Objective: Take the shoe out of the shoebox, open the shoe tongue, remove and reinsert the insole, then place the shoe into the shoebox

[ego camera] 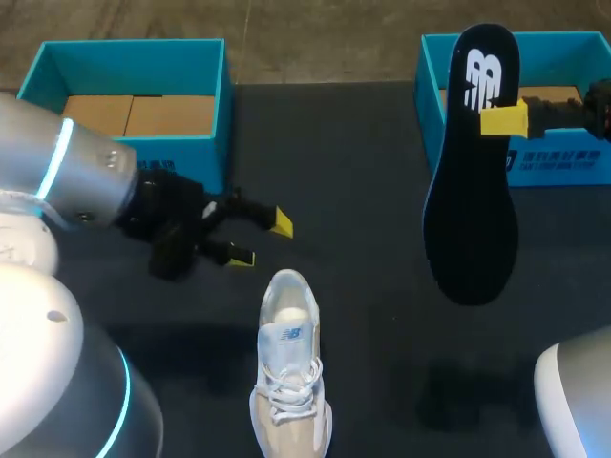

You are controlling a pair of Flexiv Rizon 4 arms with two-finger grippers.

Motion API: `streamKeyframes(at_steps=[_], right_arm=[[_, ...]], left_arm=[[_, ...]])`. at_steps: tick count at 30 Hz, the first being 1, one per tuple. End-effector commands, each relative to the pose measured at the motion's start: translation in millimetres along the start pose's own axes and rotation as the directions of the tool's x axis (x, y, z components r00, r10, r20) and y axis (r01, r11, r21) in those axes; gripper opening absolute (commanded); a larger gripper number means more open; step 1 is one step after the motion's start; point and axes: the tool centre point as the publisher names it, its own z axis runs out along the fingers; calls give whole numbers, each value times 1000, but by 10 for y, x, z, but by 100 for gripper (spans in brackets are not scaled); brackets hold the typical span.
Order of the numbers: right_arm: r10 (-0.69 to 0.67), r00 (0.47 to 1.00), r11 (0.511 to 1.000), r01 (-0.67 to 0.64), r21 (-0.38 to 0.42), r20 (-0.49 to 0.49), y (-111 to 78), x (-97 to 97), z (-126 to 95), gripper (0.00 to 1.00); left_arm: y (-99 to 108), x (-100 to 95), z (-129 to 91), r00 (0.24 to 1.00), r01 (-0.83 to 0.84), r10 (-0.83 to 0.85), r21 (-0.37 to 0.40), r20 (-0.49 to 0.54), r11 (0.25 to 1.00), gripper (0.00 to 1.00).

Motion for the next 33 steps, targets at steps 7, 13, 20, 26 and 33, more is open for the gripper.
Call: streamKeyframes(at_steps=[7,13,20,26,33], right_arm=[[3,1000,1000,-3,9,-1,50,-13,22,0],[3,1000,1000,-3,9,-1,50,-13,22,0],[3,1000,1000,-3,9,-1,50,-13,22,0],[77,996,997,-76,31,-52,173,-214,137,0],[201,975,978,-195,71,-90,330,-528,340,0]], left_arm=[[-4,80,-285,923,-69,74,-26,377,997,100],[108,-30,-328,898,-67,78,-43,433,997,100],[276,-190,-369,871,-75,100,-71,480,995,100],[355,-310,-404,845,-82,117,-88,522,993,100],[425,-414,-454,816,-111,151,-104,558,988,100]])
